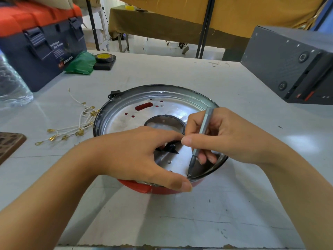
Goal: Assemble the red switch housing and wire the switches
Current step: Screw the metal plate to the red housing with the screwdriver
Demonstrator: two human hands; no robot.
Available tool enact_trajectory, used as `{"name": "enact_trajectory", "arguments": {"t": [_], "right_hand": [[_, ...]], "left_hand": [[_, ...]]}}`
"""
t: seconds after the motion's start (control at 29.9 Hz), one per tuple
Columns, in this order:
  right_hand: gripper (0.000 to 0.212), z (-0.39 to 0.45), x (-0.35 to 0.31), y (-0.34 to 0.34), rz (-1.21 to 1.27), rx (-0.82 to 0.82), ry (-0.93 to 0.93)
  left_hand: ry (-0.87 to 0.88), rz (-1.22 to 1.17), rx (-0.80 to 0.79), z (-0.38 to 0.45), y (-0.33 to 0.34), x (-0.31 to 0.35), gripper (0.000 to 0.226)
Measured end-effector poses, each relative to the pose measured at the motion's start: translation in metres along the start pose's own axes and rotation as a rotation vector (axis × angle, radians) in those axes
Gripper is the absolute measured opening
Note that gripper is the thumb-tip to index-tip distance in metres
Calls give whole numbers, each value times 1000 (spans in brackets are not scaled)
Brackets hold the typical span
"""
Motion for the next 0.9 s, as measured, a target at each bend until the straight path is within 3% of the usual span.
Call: {"name": "enact_trajectory", "arguments": {"t": [0.4,0.9], "right_hand": [[17,-1,-1,-4,-18,-70,13],[19,1,-34,-11,-306,-194,12]], "left_hand": [[9,48,13,-3,-2,1,64],[-15,37,-7,0,-1,2,66]]}}
Point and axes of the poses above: each hand's wrist, its own z-axis towards the middle knuckle, its own y-axis out of the palm, x = y × z, the point moved 1 cm from there along z, towards the middle knuckle, and after that the axes turned 6 degrees about z, right-handed, at the moved point
